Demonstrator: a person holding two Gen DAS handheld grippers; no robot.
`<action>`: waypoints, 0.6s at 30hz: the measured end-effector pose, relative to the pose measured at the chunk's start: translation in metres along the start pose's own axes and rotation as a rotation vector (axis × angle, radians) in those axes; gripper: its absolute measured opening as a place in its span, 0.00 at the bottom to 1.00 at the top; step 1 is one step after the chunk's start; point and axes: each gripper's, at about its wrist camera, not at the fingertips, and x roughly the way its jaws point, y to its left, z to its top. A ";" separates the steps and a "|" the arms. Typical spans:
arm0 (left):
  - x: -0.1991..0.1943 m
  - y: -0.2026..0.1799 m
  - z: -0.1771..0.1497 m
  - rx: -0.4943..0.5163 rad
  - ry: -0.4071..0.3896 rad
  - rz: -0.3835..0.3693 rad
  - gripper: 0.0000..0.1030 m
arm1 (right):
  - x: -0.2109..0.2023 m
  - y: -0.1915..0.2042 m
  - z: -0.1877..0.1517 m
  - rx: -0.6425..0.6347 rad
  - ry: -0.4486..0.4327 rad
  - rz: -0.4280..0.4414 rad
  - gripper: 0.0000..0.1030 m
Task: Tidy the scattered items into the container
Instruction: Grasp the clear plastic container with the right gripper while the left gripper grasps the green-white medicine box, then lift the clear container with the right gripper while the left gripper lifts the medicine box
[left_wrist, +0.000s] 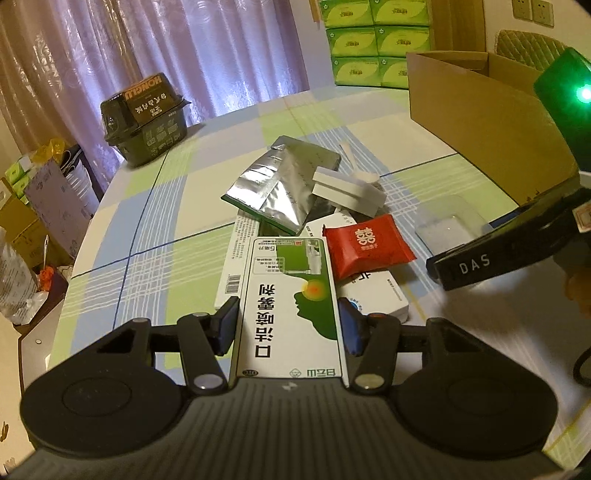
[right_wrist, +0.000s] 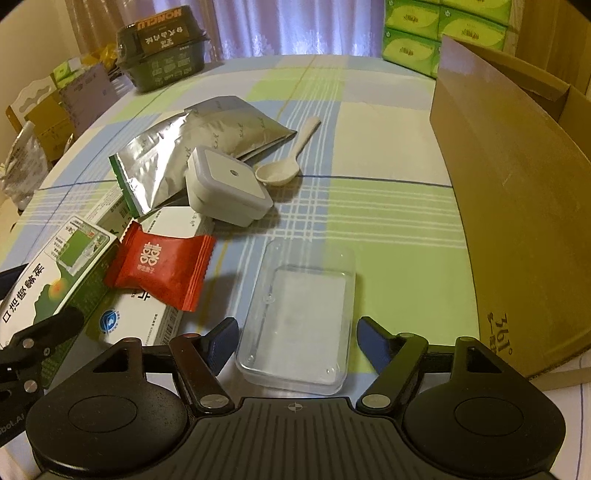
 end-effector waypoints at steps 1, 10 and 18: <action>0.001 0.000 0.001 0.000 0.002 0.001 0.50 | 0.000 0.000 0.000 -0.002 0.000 -0.001 0.74; 0.017 -0.003 0.003 0.035 0.022 0.038 0.52 | -0.001 0.001 0.000 -0.020 -0.004 -0.008 0.58; 0.018 0.014 -0.002 -0.080 0.048 0.017 0.65 | -0.002 -0.002 0.000 -0.002 -0.007 0.009 0.58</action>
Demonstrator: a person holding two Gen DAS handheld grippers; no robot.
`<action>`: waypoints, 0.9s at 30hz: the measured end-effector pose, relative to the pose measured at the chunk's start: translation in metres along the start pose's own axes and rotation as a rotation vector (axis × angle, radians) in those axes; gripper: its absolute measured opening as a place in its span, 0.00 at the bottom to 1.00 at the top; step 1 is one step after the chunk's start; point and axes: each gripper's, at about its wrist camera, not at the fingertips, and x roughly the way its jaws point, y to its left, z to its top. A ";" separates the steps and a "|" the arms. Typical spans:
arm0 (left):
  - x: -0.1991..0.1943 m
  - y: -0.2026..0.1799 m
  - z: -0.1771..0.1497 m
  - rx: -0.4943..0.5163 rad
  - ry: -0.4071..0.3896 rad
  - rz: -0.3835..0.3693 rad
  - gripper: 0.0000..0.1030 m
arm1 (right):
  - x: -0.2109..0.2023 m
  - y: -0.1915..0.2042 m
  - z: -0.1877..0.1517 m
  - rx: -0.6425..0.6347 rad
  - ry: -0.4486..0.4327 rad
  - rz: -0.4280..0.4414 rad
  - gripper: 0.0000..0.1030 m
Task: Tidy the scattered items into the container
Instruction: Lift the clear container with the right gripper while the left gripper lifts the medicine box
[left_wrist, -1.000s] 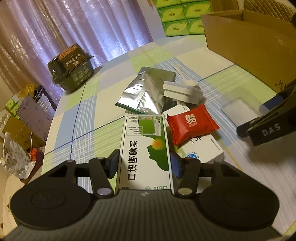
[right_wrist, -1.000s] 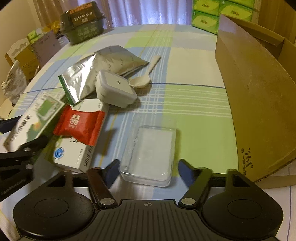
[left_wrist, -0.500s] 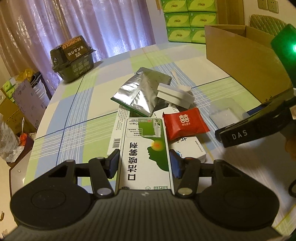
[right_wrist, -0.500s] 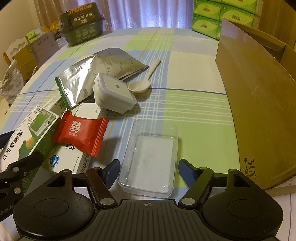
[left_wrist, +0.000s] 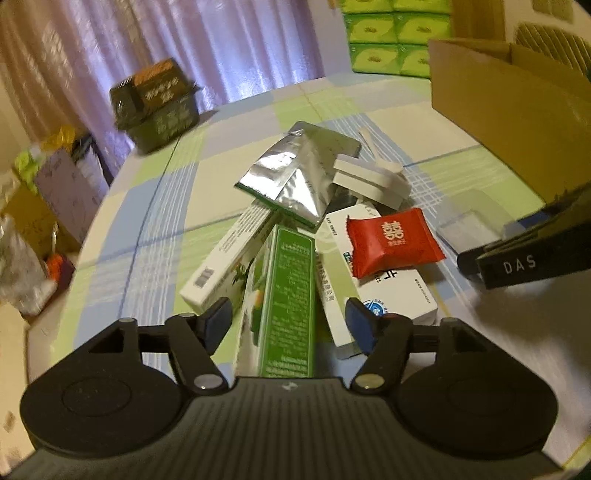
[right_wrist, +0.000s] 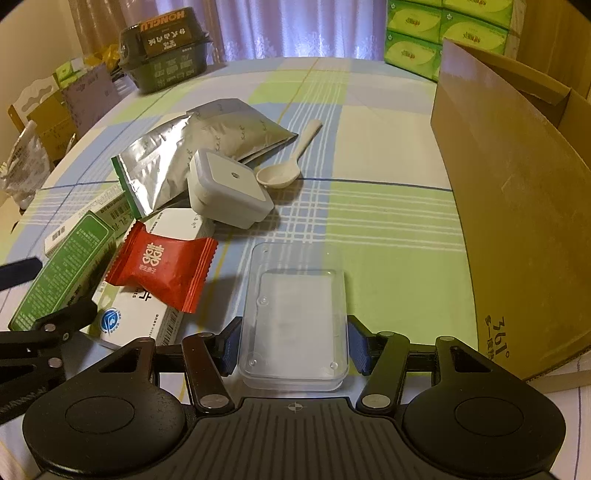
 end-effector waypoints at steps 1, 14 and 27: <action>0.001 0.006 -0.002 -0.030 0.007 -0.013 0.65 | 0.000 0.000 0.000 0.002 0.000 0.001 0.58; 0.013 0.057 -0.017 -0.261 0.055 -0.161 0.66 | 0.002 0.002 0.002 -0.002 -0.003 -0.002 0.58; 0.008 0.049 -0.025 -0.171 0.089 -0.130 0.25 | -0.002 0.005 -0.001 -0.002 -0.005 0.014 0.58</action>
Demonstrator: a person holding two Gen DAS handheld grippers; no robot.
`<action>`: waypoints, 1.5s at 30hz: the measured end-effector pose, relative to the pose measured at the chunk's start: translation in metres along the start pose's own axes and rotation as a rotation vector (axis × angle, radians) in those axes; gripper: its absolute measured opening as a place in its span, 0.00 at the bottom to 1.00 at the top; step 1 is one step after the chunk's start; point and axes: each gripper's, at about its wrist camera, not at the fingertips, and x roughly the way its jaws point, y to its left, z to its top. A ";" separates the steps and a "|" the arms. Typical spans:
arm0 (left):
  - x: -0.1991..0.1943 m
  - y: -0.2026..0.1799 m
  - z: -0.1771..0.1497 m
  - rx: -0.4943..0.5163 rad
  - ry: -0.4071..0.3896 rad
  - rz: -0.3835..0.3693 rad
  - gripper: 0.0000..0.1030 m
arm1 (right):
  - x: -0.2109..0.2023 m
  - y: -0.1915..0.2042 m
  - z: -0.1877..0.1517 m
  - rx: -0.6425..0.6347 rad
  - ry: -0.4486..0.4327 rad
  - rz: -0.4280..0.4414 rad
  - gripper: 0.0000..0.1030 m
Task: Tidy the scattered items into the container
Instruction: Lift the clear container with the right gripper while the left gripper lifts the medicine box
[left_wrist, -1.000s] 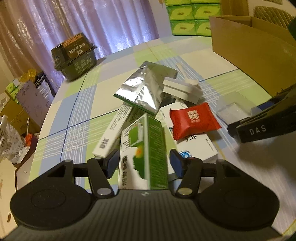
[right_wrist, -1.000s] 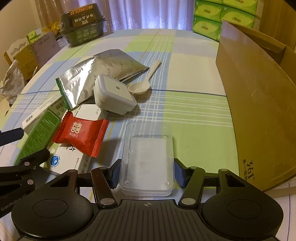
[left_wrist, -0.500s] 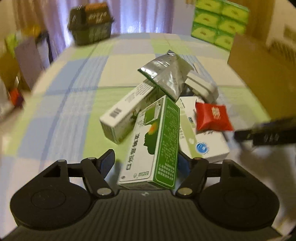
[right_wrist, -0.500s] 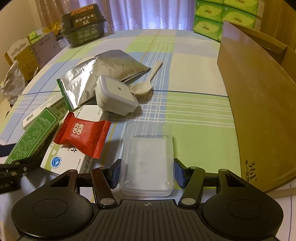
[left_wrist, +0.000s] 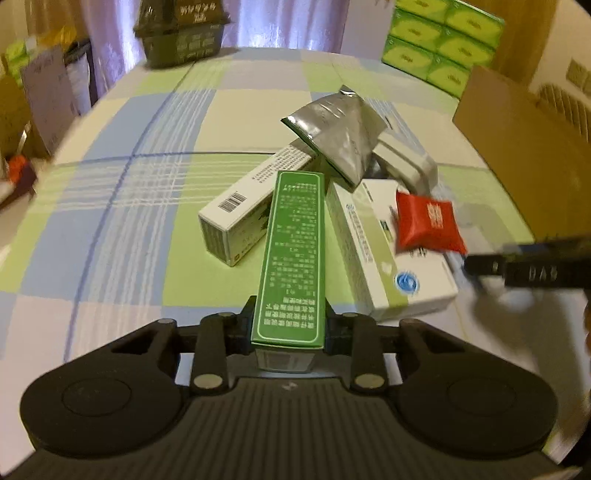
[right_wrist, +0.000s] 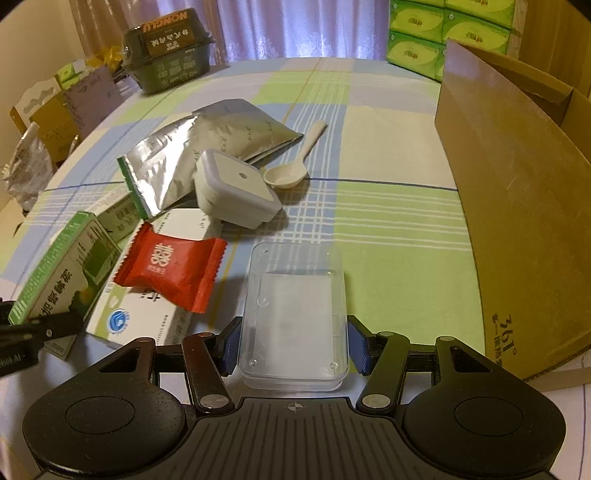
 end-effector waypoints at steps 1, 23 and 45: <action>-0.003 -0.003 -0.003 0.025 -0.004 0.013 0.25 | -0.002 0.001 -0.001 -0.005 -0.003 0.002 0.58; 0.001 -0.015 0.008 0.123 0.008 0.044 0.25 | -0.006 0.002 -0.004 -0.007 -0.008 0.006 0.58; -0.080 -0.052 -0.009 0.096 -0.080 0.016 0.25 | -0.080 0.005 -0.031 0.007 -0.154 0.015 0.57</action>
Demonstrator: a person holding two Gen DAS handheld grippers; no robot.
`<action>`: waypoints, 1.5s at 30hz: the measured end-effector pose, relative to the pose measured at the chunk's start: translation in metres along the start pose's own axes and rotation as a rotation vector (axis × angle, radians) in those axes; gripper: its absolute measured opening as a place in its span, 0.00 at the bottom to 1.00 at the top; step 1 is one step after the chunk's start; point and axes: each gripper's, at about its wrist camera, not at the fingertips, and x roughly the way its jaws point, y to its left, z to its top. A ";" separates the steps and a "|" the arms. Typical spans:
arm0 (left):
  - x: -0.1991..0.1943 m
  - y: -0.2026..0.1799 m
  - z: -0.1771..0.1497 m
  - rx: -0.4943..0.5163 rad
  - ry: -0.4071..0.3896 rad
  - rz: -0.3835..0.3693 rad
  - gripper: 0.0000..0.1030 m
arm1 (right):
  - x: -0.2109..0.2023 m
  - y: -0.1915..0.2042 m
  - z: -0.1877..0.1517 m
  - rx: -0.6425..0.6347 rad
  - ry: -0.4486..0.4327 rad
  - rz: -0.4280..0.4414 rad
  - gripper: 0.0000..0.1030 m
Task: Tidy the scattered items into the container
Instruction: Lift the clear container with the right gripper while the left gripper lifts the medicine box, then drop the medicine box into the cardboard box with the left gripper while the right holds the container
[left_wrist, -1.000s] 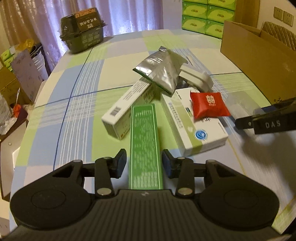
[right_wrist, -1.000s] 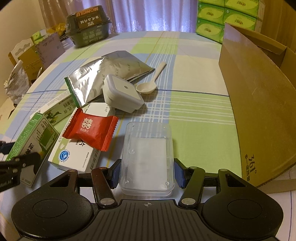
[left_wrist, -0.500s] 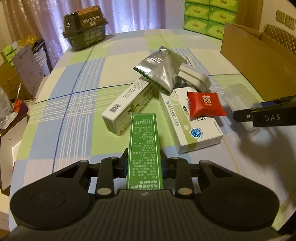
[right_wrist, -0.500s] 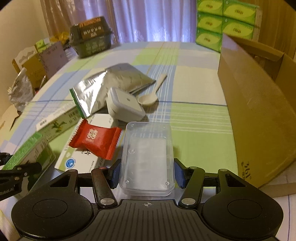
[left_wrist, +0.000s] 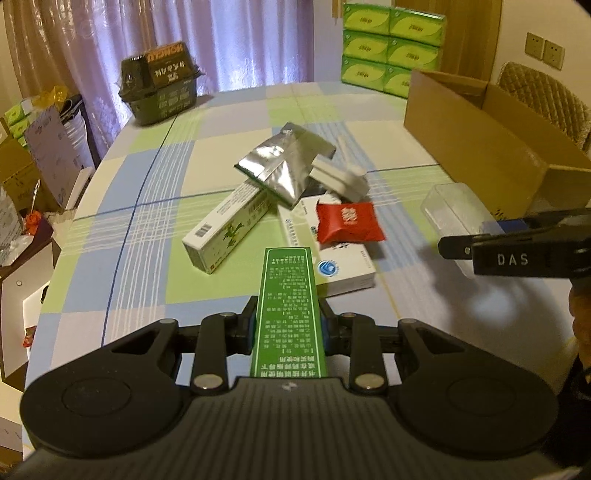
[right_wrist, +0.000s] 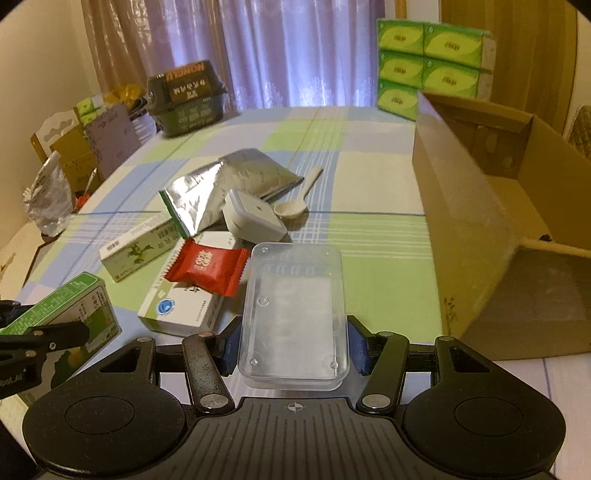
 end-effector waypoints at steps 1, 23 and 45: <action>-0.003 -0.001 0.001 0.003 -0.005 0.001 0.25 | -0.005 0.000 0.000 0.002 -0.008 0.000 0.57; -0.040 -0.062 0.051 0.082 -0.091 -0.059 0.25 | -0.086 -0.034 0.038 0.052 -0.164 -0.046 0.57; -0.012 -0.197 0.146 0.183 -0.187 -0.304 0.25 | -0.127 -0.171 0.068 0.142 -0.252 -0.229 0.57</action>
